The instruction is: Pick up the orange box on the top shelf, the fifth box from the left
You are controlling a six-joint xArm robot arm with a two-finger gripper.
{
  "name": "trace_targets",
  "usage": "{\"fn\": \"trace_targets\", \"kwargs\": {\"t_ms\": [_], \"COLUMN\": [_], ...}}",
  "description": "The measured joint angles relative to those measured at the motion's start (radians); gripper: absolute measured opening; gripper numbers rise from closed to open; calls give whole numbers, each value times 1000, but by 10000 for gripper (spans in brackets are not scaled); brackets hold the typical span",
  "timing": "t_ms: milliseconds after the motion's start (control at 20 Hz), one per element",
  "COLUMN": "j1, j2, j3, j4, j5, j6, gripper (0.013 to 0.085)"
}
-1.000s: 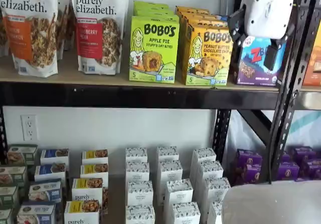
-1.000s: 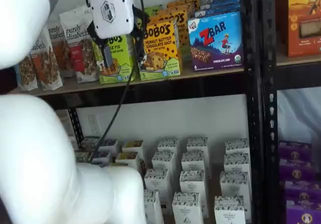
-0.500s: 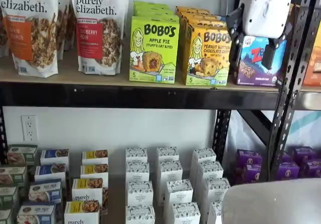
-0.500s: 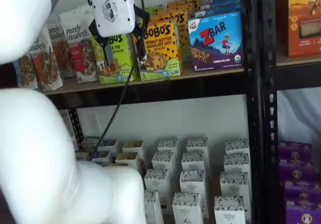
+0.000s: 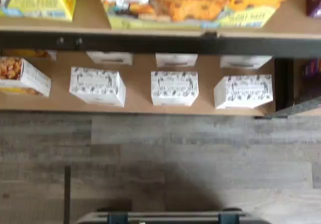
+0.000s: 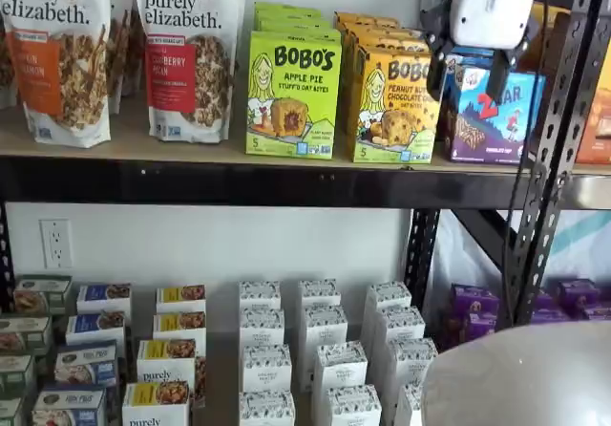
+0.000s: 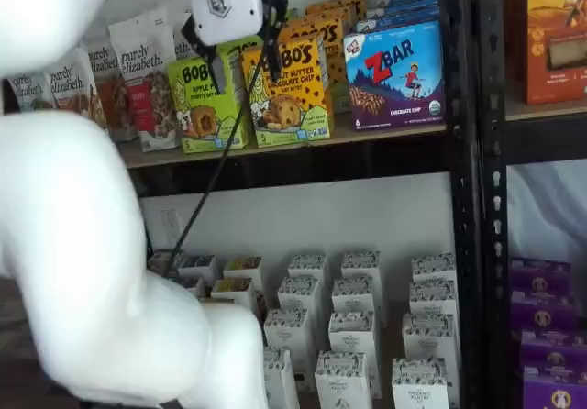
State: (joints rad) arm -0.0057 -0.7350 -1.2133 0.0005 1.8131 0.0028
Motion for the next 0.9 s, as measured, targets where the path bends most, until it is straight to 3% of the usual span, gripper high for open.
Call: {"fn": "trace_targets", "kwargs": {"t_ms": [250, 900], "j1": [-38, -16], "j2": [99, 250], "j3": [-77, -163], "j4": [17, 41], "j5": [-55, -168], "j6": [-33, -12], "gripper": [850, 850]}}
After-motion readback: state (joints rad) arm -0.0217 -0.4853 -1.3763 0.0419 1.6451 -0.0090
